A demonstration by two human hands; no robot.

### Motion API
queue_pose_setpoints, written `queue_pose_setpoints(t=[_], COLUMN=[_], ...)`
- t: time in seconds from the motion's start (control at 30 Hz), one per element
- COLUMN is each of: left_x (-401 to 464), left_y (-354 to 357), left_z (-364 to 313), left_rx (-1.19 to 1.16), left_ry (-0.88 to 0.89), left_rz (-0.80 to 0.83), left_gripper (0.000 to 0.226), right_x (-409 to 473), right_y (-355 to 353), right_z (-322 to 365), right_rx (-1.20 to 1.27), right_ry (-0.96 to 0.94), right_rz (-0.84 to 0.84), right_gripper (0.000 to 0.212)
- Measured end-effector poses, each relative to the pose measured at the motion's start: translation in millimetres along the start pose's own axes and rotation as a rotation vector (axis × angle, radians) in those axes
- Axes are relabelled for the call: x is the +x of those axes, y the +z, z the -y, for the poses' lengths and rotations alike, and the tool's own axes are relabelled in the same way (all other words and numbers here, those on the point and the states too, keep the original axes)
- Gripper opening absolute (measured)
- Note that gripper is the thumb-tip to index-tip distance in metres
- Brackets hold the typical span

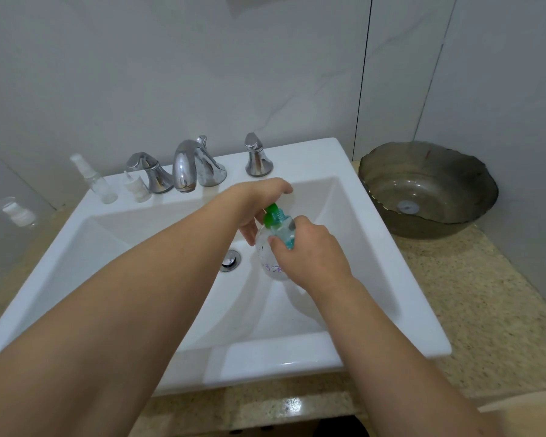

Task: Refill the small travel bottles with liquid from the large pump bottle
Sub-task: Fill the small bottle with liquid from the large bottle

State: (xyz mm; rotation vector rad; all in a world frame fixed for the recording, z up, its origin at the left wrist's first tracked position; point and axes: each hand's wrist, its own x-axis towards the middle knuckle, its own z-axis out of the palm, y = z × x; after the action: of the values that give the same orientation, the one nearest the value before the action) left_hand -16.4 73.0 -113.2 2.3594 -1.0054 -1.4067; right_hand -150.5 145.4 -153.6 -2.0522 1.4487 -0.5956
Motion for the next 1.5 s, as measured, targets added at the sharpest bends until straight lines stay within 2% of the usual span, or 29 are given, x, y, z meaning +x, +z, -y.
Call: queue_pose_setpoints(t=[0.1, 0.17, 0.7, 1.03, 1.23, 1.33, 1.4, 1.5], left_x=[-6, -7, -3, -2, -12, -11, -8, -9], left_y=[-7, -7, 17, 13, -2, -5, -4, 2], left_z=[-4, -3, 3, 4, -1, 1, 3, 1], left_rx=[-0.016, -0.018, -0.014, 0.012, -0.048, -0.075, -0.058, -0.037], left_ry=[-0.011, -0.023, 0.052, 0.070, 0.026, 0.005, -0.003, 0.014], left_rz=[0.091, 0.099, -0.160, -0.154, 0.026, 0.082, 0.069, -0.006], left_gripper=[0.085, 0.085, 0.036, 0.039, 0.078, 0.089, 0.086, 0.068], right_x=[0, 1, 5, 5, 3, 3, 4, 4], right_y=[-1, 0, 4, 3, 0, 0, 1, 2], right_z=[1, 1, -1, 1, 3, 2, 1, 1], right_rx=[0.012, 0.013, -0.041, -0.062, -0.026, -0.026, -0.013, -0.003], right_ry=[-0.008, -0.013, 0.036, 0.031, 0.001, -0.015, -0.018, 0.001], right_rz=[-0.023, -0.023, 0.061, 0.046, -0.024, -0.034, -0.034, -0.018], right_gripper=[0.033, 0.032, 0.031, 0.032, 0.035, 0.034, 0.034, 0.035])
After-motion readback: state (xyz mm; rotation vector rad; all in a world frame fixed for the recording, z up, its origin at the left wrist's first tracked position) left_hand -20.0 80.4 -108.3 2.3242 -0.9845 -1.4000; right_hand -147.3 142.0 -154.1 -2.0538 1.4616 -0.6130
